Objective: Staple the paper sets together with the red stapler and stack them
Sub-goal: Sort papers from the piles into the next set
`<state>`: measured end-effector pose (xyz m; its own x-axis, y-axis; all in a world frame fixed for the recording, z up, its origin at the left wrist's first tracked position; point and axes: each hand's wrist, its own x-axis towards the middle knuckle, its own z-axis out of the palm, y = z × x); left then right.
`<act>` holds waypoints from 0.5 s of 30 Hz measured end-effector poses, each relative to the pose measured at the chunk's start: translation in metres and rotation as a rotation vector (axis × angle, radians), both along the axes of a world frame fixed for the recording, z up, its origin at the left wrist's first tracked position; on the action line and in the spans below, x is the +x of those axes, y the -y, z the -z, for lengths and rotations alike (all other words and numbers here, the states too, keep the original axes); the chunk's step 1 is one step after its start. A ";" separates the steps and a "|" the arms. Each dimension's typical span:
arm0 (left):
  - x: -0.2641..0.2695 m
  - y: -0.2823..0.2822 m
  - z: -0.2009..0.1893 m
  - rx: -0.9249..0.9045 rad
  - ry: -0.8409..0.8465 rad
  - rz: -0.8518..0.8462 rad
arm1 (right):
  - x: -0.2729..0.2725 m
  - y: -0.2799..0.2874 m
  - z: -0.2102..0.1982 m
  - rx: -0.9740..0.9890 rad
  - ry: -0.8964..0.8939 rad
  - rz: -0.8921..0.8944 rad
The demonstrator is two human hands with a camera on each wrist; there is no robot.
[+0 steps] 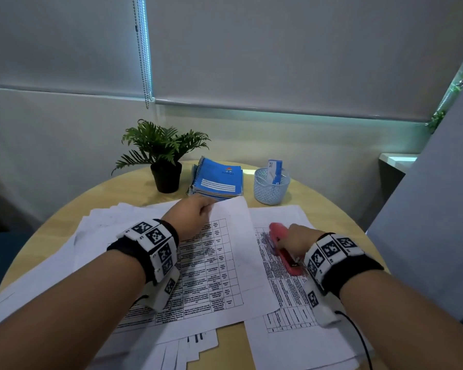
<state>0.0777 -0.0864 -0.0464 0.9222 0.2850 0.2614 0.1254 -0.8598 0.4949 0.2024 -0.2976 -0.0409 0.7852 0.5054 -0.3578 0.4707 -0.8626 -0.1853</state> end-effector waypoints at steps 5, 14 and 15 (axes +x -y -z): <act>-0.003 0.005 -0.007 -0.009 -0.035 -0.067 | 0.011 -0.009 -0.011 0.801 -0.107 0.352; -0.012 0.015 -0.020 -0.020 0.025 -0.101 | -0.025 -0.039 -0.030 1.532 0.062 0.487; -0.014 0.016 -0.021 -0.026 0.041 -0.100 | -0.031 -0.043 -0.026 1.543 0.070 0.502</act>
